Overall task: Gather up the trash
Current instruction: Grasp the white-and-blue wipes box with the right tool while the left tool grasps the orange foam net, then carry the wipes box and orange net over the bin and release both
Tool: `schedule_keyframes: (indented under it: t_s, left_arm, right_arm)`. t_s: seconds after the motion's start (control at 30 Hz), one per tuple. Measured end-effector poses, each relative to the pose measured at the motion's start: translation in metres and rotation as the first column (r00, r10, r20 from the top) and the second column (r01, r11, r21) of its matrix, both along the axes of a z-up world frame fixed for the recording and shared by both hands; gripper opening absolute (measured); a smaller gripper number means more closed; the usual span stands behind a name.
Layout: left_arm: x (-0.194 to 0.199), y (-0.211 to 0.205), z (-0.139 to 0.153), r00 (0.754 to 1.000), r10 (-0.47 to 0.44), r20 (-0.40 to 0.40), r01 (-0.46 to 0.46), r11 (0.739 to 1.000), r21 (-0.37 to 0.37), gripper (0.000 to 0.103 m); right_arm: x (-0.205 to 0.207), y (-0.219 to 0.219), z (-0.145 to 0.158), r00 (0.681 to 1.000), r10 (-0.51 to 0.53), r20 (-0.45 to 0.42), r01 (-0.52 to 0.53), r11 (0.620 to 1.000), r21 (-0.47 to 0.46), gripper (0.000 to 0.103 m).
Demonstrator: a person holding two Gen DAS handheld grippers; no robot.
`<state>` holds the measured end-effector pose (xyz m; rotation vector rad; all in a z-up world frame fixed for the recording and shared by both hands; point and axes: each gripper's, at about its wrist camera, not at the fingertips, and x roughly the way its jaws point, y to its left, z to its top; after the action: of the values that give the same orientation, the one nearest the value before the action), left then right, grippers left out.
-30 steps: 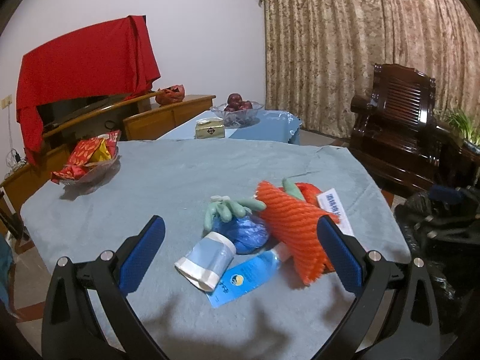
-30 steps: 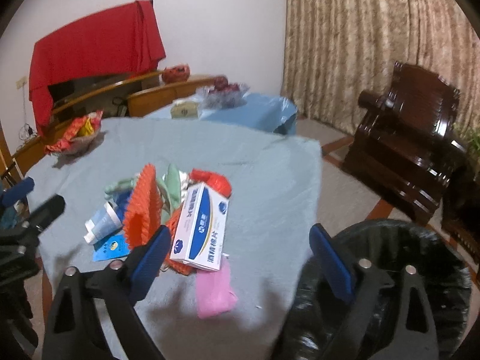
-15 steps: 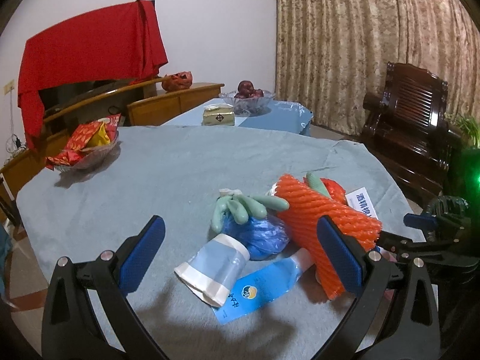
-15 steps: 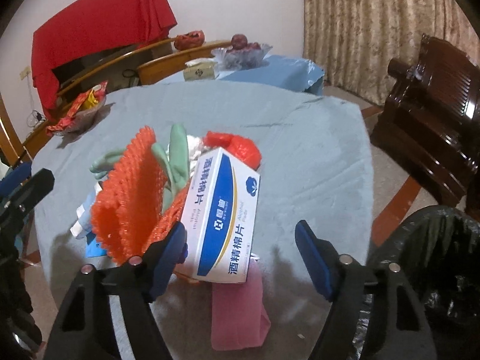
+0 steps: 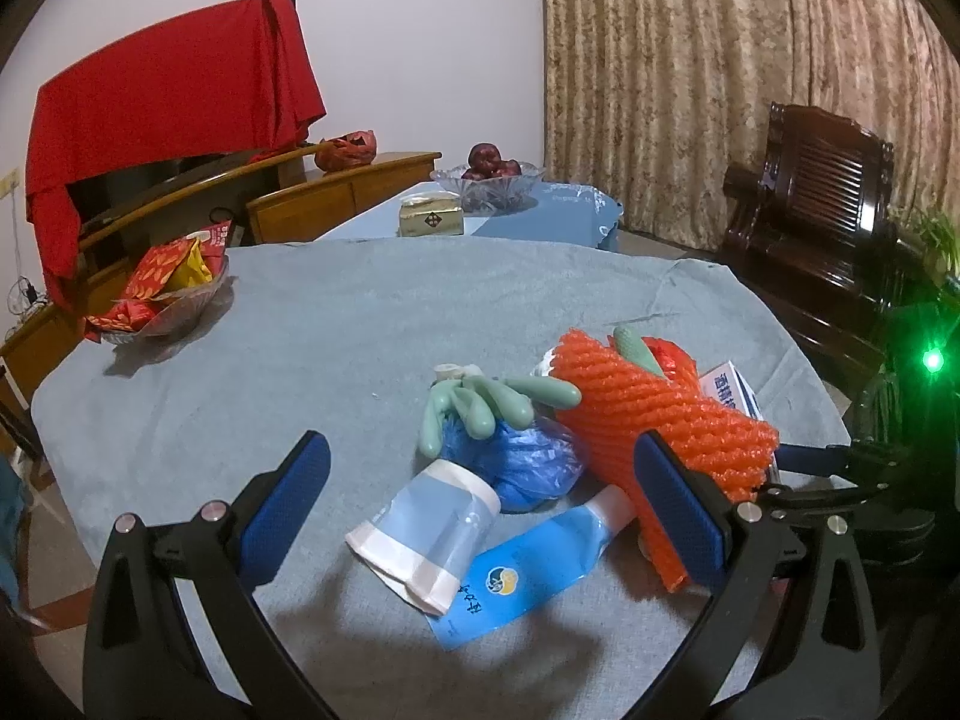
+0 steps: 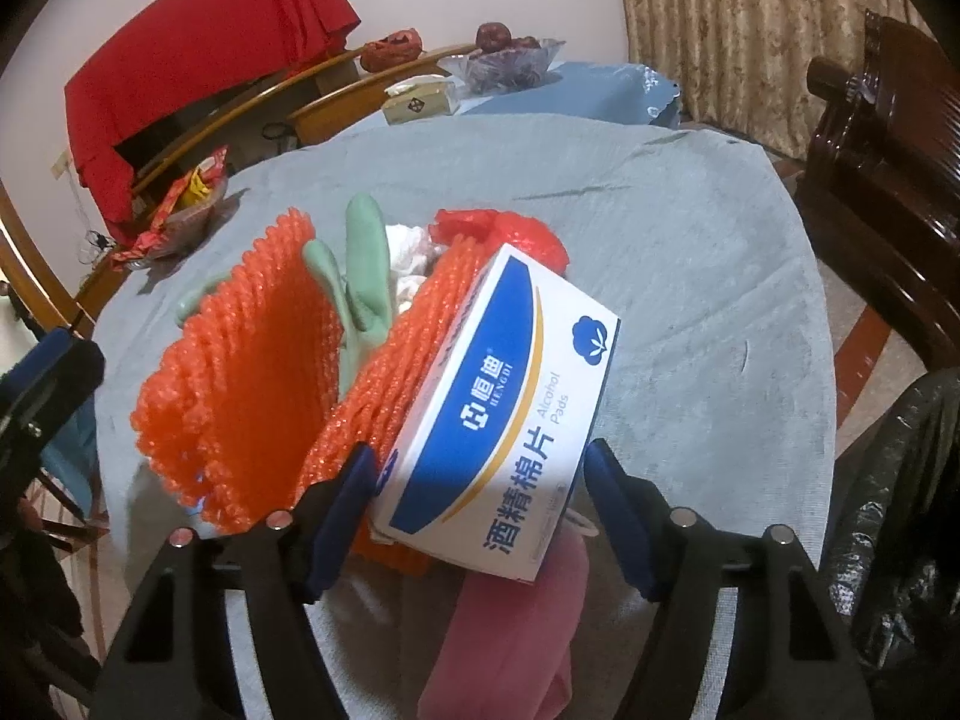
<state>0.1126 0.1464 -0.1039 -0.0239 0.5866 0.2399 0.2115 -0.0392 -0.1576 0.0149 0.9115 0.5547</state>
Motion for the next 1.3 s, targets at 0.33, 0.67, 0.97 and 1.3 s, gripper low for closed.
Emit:
schedule_keyframes:
  t_s: [0.33,0.67,0.97,1.3]
  left_arm:
    - [0.000,-0.008,0.000,1.000,-0.013,0.000,0.013,1.000,-0.013,0.098]
    - [-0.001,-0.040,0.004,0.995,-0.102,0.006,0.102,0.994,-0.043,0.098]
    - [0.005,-0.071,-0.007,0.984,-0.174,-0.022,0.173,0.984,-0.050,0.090]
    - [0.026,-0.091,-0.029,0.985,-0.158,-0.069,0.157,0.987,-0.014,0.042]
  right_arm:
    - [-0.015,-0.016,0.023,0.996,-0.018,0.091,0.022,0.999,-0.037,0.062]
    - [-0.023,-0.049,0.040,0.989,-0.089,0.114,0.092,0.996,-0.020,0.060]
    - [-0.029,-0.077,0.047,0.981,-0.137,0.137,0.142,0.990,-0.024,0.060]
    - [-0.034,-0.095,0.050,0.974,-0.164,0.156,0.170,0.985,-0.023,0.059]
